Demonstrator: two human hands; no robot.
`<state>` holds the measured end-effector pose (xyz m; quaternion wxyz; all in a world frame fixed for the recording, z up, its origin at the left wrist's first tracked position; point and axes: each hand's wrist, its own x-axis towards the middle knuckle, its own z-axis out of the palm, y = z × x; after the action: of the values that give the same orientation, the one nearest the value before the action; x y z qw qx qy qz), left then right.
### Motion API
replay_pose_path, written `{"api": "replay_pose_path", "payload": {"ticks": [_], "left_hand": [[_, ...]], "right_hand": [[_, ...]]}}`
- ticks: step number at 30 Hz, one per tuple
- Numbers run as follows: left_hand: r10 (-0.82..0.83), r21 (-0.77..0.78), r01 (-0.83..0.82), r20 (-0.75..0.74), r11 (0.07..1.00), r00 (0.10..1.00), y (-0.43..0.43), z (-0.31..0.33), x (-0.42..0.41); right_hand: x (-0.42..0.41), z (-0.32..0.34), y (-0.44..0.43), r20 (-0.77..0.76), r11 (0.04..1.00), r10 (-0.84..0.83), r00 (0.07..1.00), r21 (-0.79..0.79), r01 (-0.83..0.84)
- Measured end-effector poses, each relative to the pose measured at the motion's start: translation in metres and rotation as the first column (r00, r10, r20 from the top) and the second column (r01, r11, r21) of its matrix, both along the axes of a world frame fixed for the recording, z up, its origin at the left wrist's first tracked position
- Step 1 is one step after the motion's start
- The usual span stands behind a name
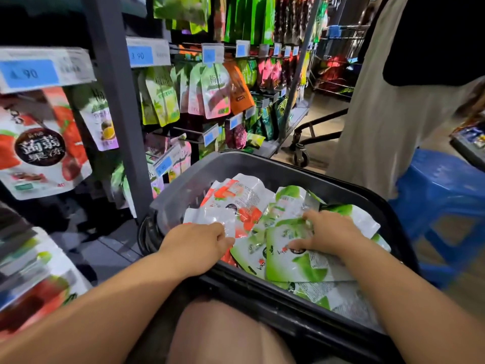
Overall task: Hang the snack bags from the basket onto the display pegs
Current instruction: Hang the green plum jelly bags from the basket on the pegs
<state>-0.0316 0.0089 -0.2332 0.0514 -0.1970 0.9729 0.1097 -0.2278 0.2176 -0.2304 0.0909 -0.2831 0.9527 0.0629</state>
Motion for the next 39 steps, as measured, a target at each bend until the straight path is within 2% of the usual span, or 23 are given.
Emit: {"api": "replay_pose_path", "payload": {"ticks": [5, 8, 10, 13, 19, 21, 25, 30, 32, 35, 37, 39], "left_hand": [[0.003, 0.018, -0.003, -0.023, 1.0, 1.0, 0.0, 0.0, 0.002], [0.001, 0.019, 0.0, -0.027, 1.0, 1.0, 0.0, 0.0, 0.002], [-0.003, 0.02, 0.004, -0.024, 1.0, 1.0, 0.0, 0.0, 0.001], [-0.006, 0.026, 0.006, -0.025, 1.0, 1.0, 0.0, -0.002, 0.002], [-0.006, 0.046, 0.007, -0.018, 0.999, 1.0, 0.0, -0.001, 0.002], [-0.008, 0.059, 0.009, -0.019, 0.998, 1.0, 0.0, -0.001, 0.003], [-0.024, 0.091, 0.029, -0.059, 0.995, 0.998, 0.002, 0.001, 0.006], [-0.056, 0.163, 0.073, -0.103, 0.984, 0.993, 0.001, 0.007, 0.006], [-0.028, 0.254, 0.06, -0.127, 0.965, 0.992, 0.001, 0.012, 0.007], [0.112, 0.485, 0.026, -0.254, 0.874, 0.961, 0.002, 0.012, 0.002], [0.248, 0.66, 0.044, -0.343, 0.75, 0.906, 0.003, 0.007, -0.004], [0.36, 0.747, 0.058, -0.385, 0.662, 0.85, 0.004, 0.004, -0.01]], "right_hand": [[0.002, 0.004, 0.001, 0.014, 0.988, -0.125, 0.992, -0.09, 0.125], [0.002, 0.01, 0.003, -0.04, 0.97, -0.189, 0.981, -0.162, 0.18], [-0.001, 0.013, 0.005, -0.068, 0.971, -0.213, 0.975, -0.127, 0.203], [-0.004, 0.015, 0.007, -0.01, 0.962, -0.255, 0.967, -0.099, 0.253], [0.0, 0.036, -0.006, 0.053, 0.92, -0.181, 0.982, -0.343, 0.189], [0.003, 0.042, -0.017, 0.09, 0.861, -0.144, 0.986, -0.48, 0.169], [0.016, 0.042, -0.041, 0.212, 0.627, -0.066, 0.975, -0.751, 0.206], [0.032, 0.028, -0.071, 0.344, 0.412, -0.03, 0.939, -0.851, 0.325], [0.038, 0.019, -0.08, 0.399, 0.338, 0.009, 0.917, -0.864, 0.373], [0.042, 0.009, -0.086, 0.466, 0.222, 0.064, 0.883, -0.869, 0.442], [0.045, 0.009, -0.086, 0.527, 0.151, 0.091, 0.845, -0.846, 0.512], [0.051, 0.013, -0.086, 0.569, 0.085, 0.116, 0.814, -0.822, 0.563]]}}
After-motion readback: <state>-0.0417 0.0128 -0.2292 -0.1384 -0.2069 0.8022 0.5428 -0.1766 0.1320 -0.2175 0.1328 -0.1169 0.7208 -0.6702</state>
